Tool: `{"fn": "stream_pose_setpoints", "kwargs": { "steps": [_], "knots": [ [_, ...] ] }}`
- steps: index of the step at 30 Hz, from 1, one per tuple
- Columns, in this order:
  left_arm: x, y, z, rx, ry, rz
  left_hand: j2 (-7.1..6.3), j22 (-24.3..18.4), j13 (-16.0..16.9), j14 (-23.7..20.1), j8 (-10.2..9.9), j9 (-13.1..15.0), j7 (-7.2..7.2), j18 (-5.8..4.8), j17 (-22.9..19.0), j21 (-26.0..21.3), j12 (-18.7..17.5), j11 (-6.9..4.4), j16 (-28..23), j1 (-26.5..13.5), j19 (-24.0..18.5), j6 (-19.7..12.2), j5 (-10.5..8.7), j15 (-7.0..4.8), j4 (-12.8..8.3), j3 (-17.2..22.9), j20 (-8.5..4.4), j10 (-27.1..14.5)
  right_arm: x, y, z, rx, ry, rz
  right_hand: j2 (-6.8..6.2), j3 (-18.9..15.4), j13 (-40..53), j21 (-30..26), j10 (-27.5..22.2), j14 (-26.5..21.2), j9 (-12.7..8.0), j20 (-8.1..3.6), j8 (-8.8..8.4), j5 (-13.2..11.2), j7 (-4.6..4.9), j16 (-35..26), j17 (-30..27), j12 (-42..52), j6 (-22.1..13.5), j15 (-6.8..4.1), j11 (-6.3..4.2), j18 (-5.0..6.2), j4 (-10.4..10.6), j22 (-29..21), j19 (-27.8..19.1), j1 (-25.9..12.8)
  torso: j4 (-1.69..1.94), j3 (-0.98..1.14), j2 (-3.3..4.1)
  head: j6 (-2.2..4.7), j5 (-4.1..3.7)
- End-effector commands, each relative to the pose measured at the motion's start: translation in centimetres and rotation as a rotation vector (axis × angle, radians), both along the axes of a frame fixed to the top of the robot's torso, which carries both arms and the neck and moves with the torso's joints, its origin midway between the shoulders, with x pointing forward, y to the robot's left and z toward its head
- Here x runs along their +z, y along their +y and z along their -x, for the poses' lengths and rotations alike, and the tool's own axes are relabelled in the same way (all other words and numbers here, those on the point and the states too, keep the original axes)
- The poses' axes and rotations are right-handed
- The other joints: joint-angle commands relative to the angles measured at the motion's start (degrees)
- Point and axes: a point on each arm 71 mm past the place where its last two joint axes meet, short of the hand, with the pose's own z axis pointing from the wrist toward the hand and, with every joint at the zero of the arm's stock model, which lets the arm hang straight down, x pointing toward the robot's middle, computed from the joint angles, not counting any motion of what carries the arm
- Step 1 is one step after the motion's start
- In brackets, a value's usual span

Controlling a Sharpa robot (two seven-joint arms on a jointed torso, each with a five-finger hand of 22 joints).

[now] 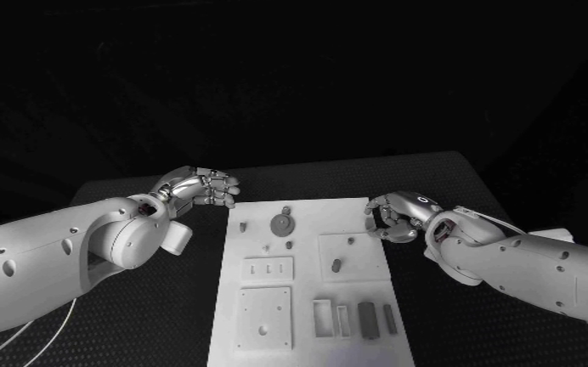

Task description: Assemble the parts on the task board

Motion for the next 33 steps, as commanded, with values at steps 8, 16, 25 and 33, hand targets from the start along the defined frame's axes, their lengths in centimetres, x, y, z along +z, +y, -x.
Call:
{"fn": "stream_pose_setpoints", "kwargs": {
  "steps": [8, 16, 25, 33],
  "knots": [
    [0.09, -0.12, 0.05, -0.018, -0.006, 0.006, 0.08, 0.1, 0.1, 0.5, -0.1, 0.0, 0.07, 0.5, 0.1, -0.3, -0.3, 0.33, -0.4, -0.4, 0.2, -0.1, 0.3, -0.06, -0.1, 0.0, -0.2, 0.2, -0.02, -0.48, -0.13, -0.026, -0.019, 0.02, 1.4, -0.1, -0.4, 0.3, 0.8, 2.0, 0.6, -0.73, 1.36, 0.1, 0.5, 0.7, 1.3, 0.7, 3.5, -0.65, -0.98, 2.72, 0.5, 0.7, 0.8, 0.6, 0.09, -0.02, -0.01, -0.05, -0.31],
    [0.08, -0.16, 0.05, -0.019, -0.006, 0.006, 0.1, 0.1, 0.1, 0.5, -0.1, 0.0, 0.08, 0.5, 0.2, -0.3, -0.3, 0.33, -0.5, -0.4, 0.2, -0.1, 0.3, -0.06, 0.0, 0.0, -0.2, 0.2, -0.2, -0.12, -0.23, -0.023, -0.022, 0.017, 1.79, -0.2, -0.6, 0.5, 1.2, 2.6, 0.8, -0.9, 1.68, 0.1, 0.27, 0.9, 1.7, 0.8, 4.1, -0.85, -1.2, 2.72, 0.6, 0.7, 1.1, 0.6, 0.04, 0.03, -0.02, -0.12, -0.21],
    [0.07, -0.13, 0.03, -0.018, -0.005, 0.006, 0.12, 0.1, 0.1, 0.5, -0.1, 0.0, 0.08, 0.51, 0.2, -0.4, -0.4, 0.33, -0.5, -0.4, 0.2, -0.1, 0.3, -0.06, -0.1, 0.0, -0.21, 0.2, -0.6, 0.38, -0.2, -0.012, -0.011, 0.016, 1.7, -0.3, -0.6, 0.5, 1.4, 2.8, 0.8, -0.95, 1.75, 0.1, 0.21, 0.9, 1.9, 0.8, 4.2, -0.92, -1.26, 2.72, 0.6, 0.7, 1.1, 0.6, 0.06, 0.03, 0.0, -0.25, -0.06],
    [0.07, -0.1, 0.03, -0.018, -0.005, 0.006, 0.1, 0.1, 0.1, 0.5, -0.1, 0.0, 0.08, 0.51, 0.3, -0.4, -0.4, 0.33, -0.6, -0.4, 0.2, -0.1, 0.3, -0.06, -0.1, 0.0, -0.21, 0.2, -0.68, 0.22, -0.33, -0.019, -0.014, 0.018, 2.11, -0.3, -0.7, 0.6, 1.6, 3.1, 1.0, -1.1, 2.07, 0.1, -0.01, 1.0, 2.0, 0.8, 4.7, -1.08, -1.46, 2.72, 0.5, 0.7, 1.2, 0.8, 0.02, 0.01, -0.04, -0.27, -0.03]
  ]
}}
